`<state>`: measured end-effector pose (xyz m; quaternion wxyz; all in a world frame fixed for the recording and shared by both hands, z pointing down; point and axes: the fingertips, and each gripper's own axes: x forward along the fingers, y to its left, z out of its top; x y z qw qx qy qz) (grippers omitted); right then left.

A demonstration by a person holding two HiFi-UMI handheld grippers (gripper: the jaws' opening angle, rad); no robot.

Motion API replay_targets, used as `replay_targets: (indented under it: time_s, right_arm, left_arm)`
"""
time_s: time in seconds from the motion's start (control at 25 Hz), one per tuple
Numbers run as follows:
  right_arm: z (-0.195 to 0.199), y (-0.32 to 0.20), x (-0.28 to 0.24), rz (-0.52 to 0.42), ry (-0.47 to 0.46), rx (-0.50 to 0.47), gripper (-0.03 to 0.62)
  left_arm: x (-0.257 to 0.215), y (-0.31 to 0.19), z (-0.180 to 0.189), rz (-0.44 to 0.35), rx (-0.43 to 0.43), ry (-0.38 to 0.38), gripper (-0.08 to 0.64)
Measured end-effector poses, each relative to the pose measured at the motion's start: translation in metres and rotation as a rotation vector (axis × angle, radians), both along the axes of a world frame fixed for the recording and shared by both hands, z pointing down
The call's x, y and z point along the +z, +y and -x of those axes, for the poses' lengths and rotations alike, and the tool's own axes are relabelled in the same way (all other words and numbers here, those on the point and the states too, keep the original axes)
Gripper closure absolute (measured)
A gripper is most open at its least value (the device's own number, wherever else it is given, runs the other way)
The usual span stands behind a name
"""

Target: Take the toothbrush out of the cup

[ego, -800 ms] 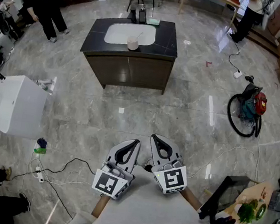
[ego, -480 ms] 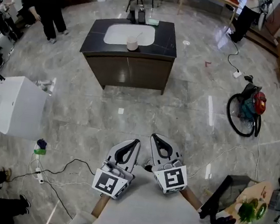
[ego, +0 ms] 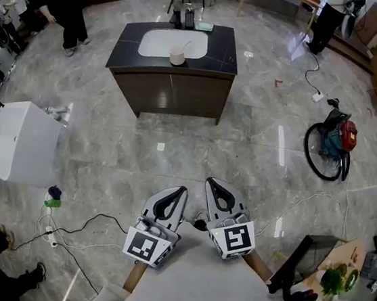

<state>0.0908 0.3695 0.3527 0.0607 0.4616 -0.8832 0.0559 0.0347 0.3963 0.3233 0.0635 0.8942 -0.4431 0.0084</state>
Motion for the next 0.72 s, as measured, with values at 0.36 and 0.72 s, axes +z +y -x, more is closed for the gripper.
replay_targets:
  time_s: [0.36, 0.72]
  right_arm:
    - [0.015, -0.008, -0.006, -0.025, 0.037, 0.029, 0.588]
    - [0.036, -0.021, -0.003, -0.045, 0.080, 0.041, 0.588]
  left_arm:
    - [-0.002, -0.004, 0.028, -0.016, 0.005, 0.028, 0.556]
    - [0.003, -0.016, 0.062, -0.028, -0.001, 0.052, 0.557]
